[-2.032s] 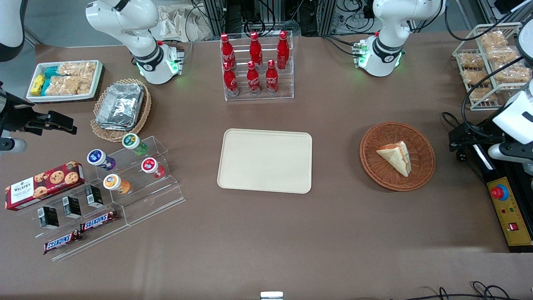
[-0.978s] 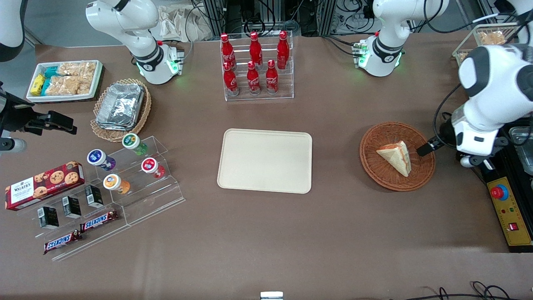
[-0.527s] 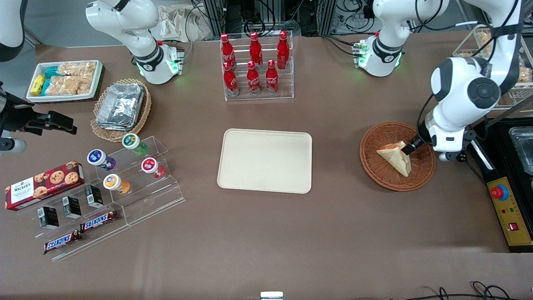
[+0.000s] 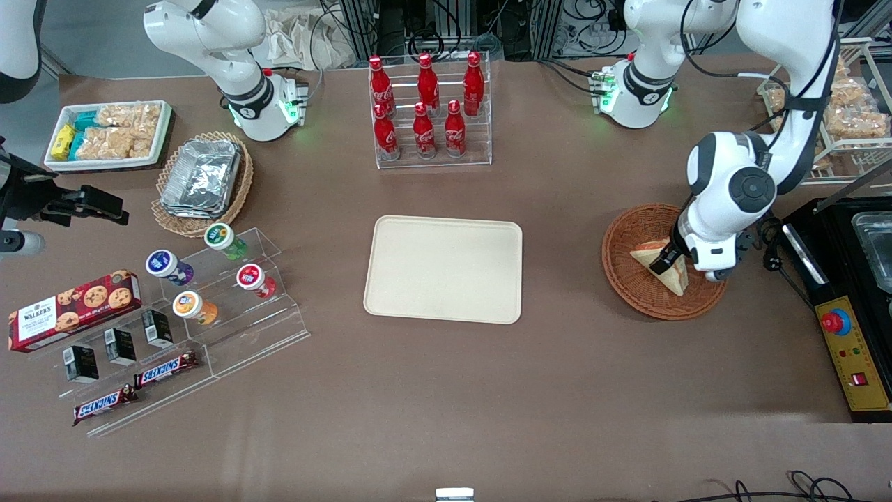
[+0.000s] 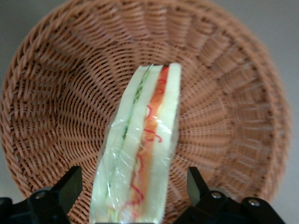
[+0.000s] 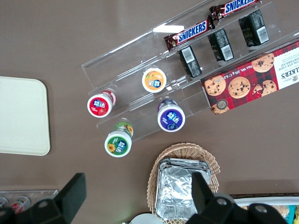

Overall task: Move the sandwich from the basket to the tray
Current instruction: 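Lower the left gripper and close it on the sandwich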

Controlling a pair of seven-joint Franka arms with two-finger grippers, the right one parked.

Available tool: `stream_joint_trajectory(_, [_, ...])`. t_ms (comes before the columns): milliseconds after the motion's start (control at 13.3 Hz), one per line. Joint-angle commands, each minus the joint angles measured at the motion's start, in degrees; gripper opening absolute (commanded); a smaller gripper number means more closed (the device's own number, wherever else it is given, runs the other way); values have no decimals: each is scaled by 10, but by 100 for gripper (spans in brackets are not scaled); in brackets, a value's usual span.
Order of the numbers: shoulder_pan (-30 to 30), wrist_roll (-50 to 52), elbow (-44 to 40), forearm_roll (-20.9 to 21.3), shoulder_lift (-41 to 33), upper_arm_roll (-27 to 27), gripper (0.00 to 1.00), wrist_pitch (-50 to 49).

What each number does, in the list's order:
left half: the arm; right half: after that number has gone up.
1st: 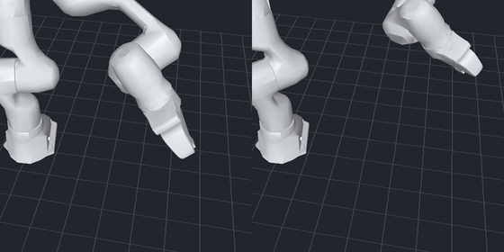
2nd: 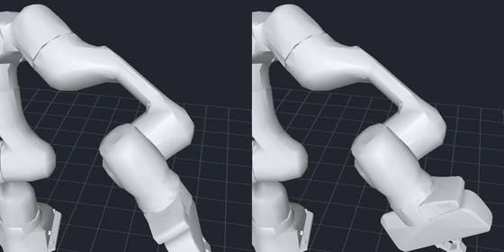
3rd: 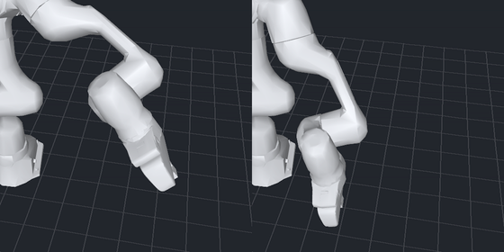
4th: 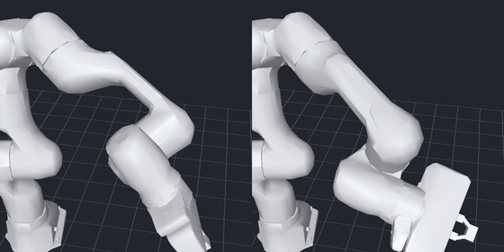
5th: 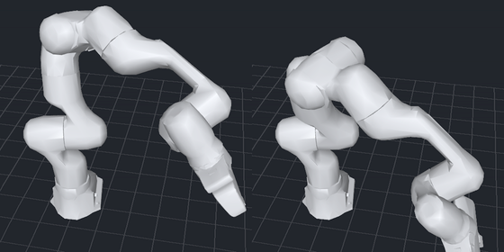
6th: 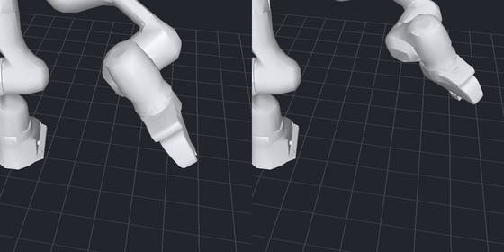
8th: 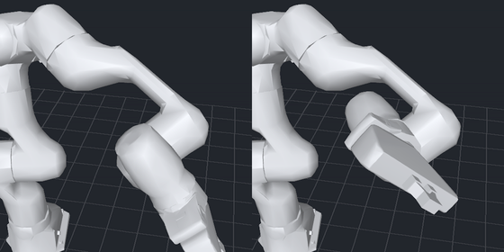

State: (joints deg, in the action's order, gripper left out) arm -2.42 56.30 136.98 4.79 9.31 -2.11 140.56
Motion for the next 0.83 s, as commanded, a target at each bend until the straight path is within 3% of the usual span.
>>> stream_joint_trajectory(0, [0, 27, 11, 21, 5, 3, 77, 37])
stream_joint_trajectory(75, [0, 32, 10, 21, 5, 3, 25, 36])
stream_joint_trajectory(151, [0, 29, 9, 21, 5, 2, 0, 36])
stream_joint_trajectory(452, [-2, 23, -5, 23, -8, 0, 0, 10])
stream_joint_trajectory(602, [1, 8, -84, 46, -23, -1, 0, -96])
stream_joint_trajectory(753, [-4, -31, -218, 45, -10, -4, 0, -265])
